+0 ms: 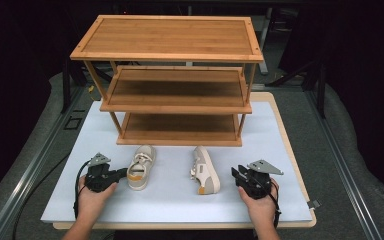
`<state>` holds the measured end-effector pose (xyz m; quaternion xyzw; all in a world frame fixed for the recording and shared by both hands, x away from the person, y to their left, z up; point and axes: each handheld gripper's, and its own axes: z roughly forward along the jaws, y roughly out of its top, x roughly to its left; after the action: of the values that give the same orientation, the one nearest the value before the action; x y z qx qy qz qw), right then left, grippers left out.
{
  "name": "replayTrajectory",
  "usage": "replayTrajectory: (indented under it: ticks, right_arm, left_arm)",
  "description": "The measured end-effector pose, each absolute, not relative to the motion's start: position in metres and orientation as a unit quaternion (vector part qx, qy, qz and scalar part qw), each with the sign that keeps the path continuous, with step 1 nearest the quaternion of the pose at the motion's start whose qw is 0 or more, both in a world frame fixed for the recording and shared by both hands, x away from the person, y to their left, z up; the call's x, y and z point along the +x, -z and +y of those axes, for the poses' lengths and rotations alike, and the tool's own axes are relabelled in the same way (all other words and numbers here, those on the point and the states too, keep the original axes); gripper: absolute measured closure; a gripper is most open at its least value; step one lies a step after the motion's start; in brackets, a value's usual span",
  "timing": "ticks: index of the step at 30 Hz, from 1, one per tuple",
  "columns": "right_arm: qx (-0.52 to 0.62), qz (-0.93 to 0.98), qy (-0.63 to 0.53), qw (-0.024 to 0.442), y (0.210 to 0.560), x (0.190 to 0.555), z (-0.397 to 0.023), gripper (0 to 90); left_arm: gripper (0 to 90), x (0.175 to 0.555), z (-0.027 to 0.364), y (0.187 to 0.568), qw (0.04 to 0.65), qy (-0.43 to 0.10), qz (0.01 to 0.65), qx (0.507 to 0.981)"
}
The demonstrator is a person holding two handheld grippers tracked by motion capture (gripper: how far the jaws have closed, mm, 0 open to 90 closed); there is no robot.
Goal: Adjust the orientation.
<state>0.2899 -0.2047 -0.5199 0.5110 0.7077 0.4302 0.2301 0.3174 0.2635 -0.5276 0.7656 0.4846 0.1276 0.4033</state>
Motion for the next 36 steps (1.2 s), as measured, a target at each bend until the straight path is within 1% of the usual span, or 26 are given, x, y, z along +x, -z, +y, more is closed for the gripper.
replayTrajectory:
  ticks: [2,4,6,7,16,24,34,36]
  right_arm:
    - [0.509,0.710,-0.431,0.226,0.519,0.289,-0.204,78.3]
    - [0.507,0.711,-0.427,0.235,0.516,0.288,-0.201,84.1]
    - [0.496,0.718,-0.424,0.243,0.512,0.286,-0.196,89.2]
    - [0.491,0.721,-0.424,0.243,0.511,0.285,-0.195,90.0]
    - [0.435,0.746,-0.453,0.222,0.500,0.274,-0.169,90.0]
    - [0.409,0.767,-0.444,0.216,0.500,0.269,-0.151,90.0]
    - [0.428,0.762,-0.435,0.215,0.504,0.273,-0.157,90.0]
    - [0.437,0.757,-0.440,0.205,0.504,0.274,-0.160,90.0]
  left_arm:
    - [87.7,0.317,0.264,0.527,0.404,-0.130,0.486,0.764]
    - [85.8,0.317,0.266,0.526,0.410,-0.131,0.490,0.758]
    - [84.5,0.317,0.268,0.525,0.415,-0.133,0.493,0.753]
    - [84.2,0.317,0.269,0.525,0.419,-0.133,0.495,0.749]
    - [82.3,0.316,0.272,0.523,0.424,-0.134,0.499,0.744]
    - [81.6,0.316,0.275,0.523,0.427,-0.136,0.499,0.742]
    - [80.8,0.316,0.276,0.523,0.431,-0.133,0.503,0.737]
    - [80.5,0.316,0.277,0.522,0.431,-0.133,0.503,0.737]
